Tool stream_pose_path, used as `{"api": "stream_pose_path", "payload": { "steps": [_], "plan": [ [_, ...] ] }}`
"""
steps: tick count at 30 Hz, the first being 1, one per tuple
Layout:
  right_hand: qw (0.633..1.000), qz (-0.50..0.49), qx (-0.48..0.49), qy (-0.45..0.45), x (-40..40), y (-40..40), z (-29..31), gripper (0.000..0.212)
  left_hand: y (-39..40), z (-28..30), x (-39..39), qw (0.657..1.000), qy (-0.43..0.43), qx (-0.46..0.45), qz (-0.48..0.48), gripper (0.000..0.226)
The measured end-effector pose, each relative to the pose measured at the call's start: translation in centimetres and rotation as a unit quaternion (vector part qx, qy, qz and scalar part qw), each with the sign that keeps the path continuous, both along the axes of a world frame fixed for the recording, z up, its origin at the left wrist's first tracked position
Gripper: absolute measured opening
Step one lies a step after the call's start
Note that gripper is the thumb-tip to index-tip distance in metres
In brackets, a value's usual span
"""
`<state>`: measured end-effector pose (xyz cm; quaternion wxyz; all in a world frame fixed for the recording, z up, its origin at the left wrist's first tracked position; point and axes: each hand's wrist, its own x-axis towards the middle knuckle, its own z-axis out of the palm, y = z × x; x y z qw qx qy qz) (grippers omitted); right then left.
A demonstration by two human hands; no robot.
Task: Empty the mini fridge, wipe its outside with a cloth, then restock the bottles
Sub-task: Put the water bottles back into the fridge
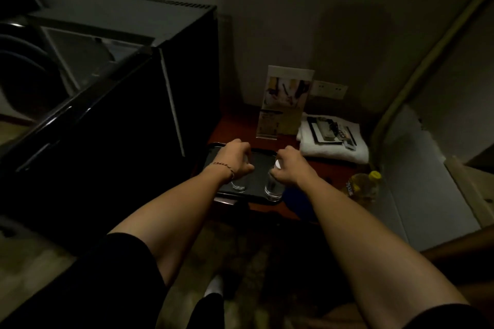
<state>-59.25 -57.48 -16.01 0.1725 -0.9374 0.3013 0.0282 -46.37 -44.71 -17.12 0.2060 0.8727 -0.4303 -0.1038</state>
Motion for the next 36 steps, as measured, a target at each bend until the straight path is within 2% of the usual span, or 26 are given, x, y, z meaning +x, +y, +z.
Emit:
{"api": "stream_pose_path", "payload": {
  "steps": [9,16,21,26,30,33,36],
  "plan": [
    [0.998,0.049,0.041,-0.023,-3.5,11.0,1.2,0.034,12.6,1.2,-5.1,0.997,-0.022,0.055,0.041,0.032],
    [0.996,0.064,0.054,-0.021,-5.6,18.9,1.9,0.034,21.1,0.9,-7.6,0.998,-0.042,0.04,0.038,0.036],
    [0.997,0.061,0.044,-0.016,-7.5,26.0,2.4,0.037,27.8,1.4,-9.6,1.0,-0.008,0.024,0.01,0.036],
    [0.994,0.078,0.074,-0.019,-8.4,33.3,2.2,0.022,35.0,1.1,-10.8,0.998,0.031,0.046,-0.031,0.037],
    [0.991,0.106,0.083,-0.01,-8.1,39.4,0.7,0.02,40.8,-0.4,-11.1,0.996,0.056,0.066,-0.036,0.03],
    [0.986,0.124,0.112,-0.013,-7.3,42.8,0.2,0.02,44.4,-1.1,-10.7,0.995,0.06,0.073,-0.015,0.028],
    [0.979,0.156,0.127,-0.019,-6.1,45.3,0.5,0.017,47.3,-1.2,-9.6,0.995,0.03,0.09,0.028,0.027]
  ]
}}
